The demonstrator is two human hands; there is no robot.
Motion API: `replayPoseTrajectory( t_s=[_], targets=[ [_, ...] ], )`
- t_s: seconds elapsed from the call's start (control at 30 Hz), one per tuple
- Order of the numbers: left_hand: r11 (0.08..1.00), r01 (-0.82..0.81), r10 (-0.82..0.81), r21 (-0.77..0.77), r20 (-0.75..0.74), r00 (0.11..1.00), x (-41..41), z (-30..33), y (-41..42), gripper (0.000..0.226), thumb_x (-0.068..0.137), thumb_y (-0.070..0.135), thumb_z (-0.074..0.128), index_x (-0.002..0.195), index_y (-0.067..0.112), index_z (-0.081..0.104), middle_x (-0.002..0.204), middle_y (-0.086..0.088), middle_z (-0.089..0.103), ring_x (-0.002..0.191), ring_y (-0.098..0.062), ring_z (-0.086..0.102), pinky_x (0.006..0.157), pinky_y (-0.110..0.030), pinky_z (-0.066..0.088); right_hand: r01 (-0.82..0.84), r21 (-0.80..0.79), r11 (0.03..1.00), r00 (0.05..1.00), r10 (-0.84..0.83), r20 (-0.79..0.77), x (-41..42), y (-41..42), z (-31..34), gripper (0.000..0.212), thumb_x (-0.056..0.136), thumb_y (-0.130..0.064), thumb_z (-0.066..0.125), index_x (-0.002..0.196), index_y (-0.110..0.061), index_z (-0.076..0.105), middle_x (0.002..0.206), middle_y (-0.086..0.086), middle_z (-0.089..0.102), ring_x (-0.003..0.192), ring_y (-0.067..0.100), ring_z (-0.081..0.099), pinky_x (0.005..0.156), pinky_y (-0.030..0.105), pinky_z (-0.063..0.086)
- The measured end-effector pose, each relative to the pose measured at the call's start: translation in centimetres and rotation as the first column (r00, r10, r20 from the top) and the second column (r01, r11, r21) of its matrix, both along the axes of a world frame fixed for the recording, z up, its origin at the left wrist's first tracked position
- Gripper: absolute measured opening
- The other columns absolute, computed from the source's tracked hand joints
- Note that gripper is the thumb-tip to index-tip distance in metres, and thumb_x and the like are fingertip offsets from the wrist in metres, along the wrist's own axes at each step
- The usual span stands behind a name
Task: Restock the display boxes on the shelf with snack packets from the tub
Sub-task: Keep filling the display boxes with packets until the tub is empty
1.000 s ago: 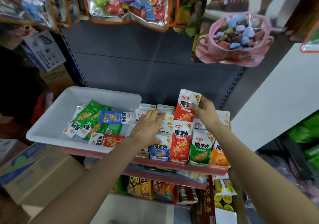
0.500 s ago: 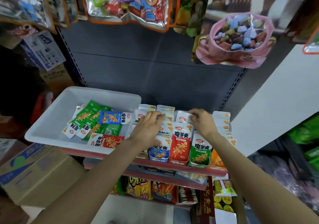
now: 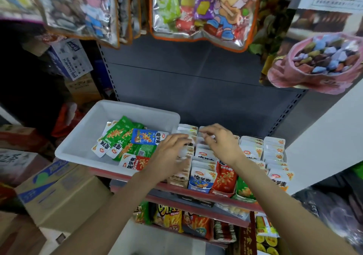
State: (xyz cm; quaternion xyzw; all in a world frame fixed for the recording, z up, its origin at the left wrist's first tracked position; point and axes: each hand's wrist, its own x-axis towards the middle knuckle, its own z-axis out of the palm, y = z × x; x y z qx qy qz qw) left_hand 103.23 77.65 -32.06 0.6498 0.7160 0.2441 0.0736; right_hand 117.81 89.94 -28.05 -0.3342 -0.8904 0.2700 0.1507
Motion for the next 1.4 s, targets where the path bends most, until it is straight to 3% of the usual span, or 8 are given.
replayPoseTrajectory(
  t_s=[0.1, 0.27, 0.4, 0.7, 0.93, 1.1, 1.23, 1.4],
  targets=[
    [0.970, -0.244, 0.244, -0.005, 0.103, 0.964, -4.1, -1.4, -2.1, 0.037, 0.087, 0.012, 0.062, 0.123, 0.011, 0.057, 0.125, -0.008, 0.055, 0.118, -0.025, 0.049, 0.099, -0.037, 0.040, -0.103, -0.034, 0.994, 0.994, 0.102, -0.033, -4.5, -2.0, 0.4, 0.029, 0.095, -0.008, 0.048, 0.120, -0.010, 0.062, 0.115, 0.007, 0.058, 0.104, 0.019, 0.057, 0.088, 0.016, 0.038],
    [0.833, -0.460, 0.524, -0.307, 0.175, 0.833, -10.8, -3.1, -4.2, 0.024, 0.090, 0.008, 0.059, 0.112, 0.001, 0.064, 0.122, -0.016, 0.060, 0.109, -0.025, 0.057, 0.090, -0.025, 0.041, -0.217, -0.067, 0.974, 0.972, 0.221, 0.074, -12.7, -5.9, -2.2, 0.033, 0.092, -0.006, 0.048, 0.123, -0.009, 0.060, 0.121, 0.016, 0.057, 0.111, 0.030, 0.054, 0.092, 0.029, 0.037],
    [0.780, -0.474, 0.567, -0.410, 0.141, 0.811, -14.5, -4.0, -4.6, 0.019, 0.093, 0.002, 0.047, 0.097, -0.001, 0.065, 0.100, -0.017, 0.066, 0.090, -0.027, 0.062, 0.073, -0.028, 0.045, -0.182, -0.201, 0.963, 0.898, 0.246, 0.365, -17.6, -7.9, -5.8, 0.037, 0.096, -0.013, 0.046, 0.133, -0.008, 0.046, 0.128, 0.018, 0.051, 0.116, 0.031, 0.051, 0.090, 0.033, 0.042],
    [0.589, -0.218, 0.489, -0.778, 0.128, 0.863, -17.7, -5.4, -3.7, 0.036, 0.093, 0.011, 0.050, 0.127, -0.004, 0.047, 0.068, -0.001, 0.042, 0.057, -0.008, 0.041, 0.046, -0.019, 0.030, -0.077, -0.245, 0.966, 0.790, 0.210, 0.576, -20.2, -8.0, -9.7, 0.022, 0.090, -0.016, 0.056, 0.109, -0.007, 0.063, 0.110, 0.012, 0.065, 0.105, 0.028, 0.060, 0.088, 0.032, 0.048],
    [0.615, -0.194, 0.446, -0.764, 0.134, 0.885, -18.7, -6.1, -4.0, 0.039, 0.089, 0.014, 0.062, 0.123, -0.002, 0.055, 0.114, -0.017, 0.061, 0.088, -0.021, 0.055, 0.062, -0.022, 0.040, -0.037, -0.193, 0.981, 0.838, 0.136, 0.529, -20.1, -7.0, -9.8, 0.018, 0.084, -0.010, 0.067, 0.101, -0.012, 0.070, 0.105, 0.008, 0.069, 0.100, 0.023, 0.063, 0.092, 0.035, 0.051],
    [0.732, -0.365, 0.562, -0.576, 0.207, 0.801, -18.8, -6.2, -4.0, 0.027, 0.080, 0.020, 0.074, 0.097, 0.000, 0.071, 0.093, -0.012, 0.070, 0.086, -0.022, 0.062, 0.070, -0.027, 0.041, -0.040, -0.127, 0.991, 0.853, 0.100, 0.512, -19.8, -7.2, -9.8, 0.021, 0.086, -0.016, 0.064, 0.107, -0.017, 0.065, 0.109, 0.005, 0.066, 0.102, 0.023, 0.061, 0.089, 0.034, 0.051],
    [0.767, -0.415, 0.575, -0.490, 0.237, 0.783, -18.8, -5.7, -4.5, 0.025, 0.088, 0.018, 0.065, 0.075, -0.003, 0.066, 0.071, -0.011, 0.059, 0.075, -0.023, 0.054, 0.055, -0.025, 0.027, -0.032, -0.132, 0.991, 0.879, 0.091, 0.467, -19.7, -7.1, -9.4, 0.021, 0.087, -0.016, 0.064, 0.107, -0.016, 0.066, 0.111, 0.005, 0.066, 0.103, 0.021, 0.061, 0.088, 0.030, 0.049],
    [0.844, -0.445, 0.522, -0.299, 0.267, 0.811, -18.9, -5.0, -5.1, 0.024, 0.096, 0.016, 0.053, 0.110, 0.006, 0.069, 0.104, -0.014, 0.070, 0.092, -0.027, 0.063, 0.071, -0.026, 0.043, -0.039, -0.281, 0.959, 0.943, 0.129, 0.308, -19.8, -7.4, -8.6, 0.020, 0.088, -0.014, 0.064, 0.107, -0.015, 0.068, 0.109, 0.005, 0.068, 0.101, 0.019, 0.062, 0.089, 0.028, 0.048]
  ],
)
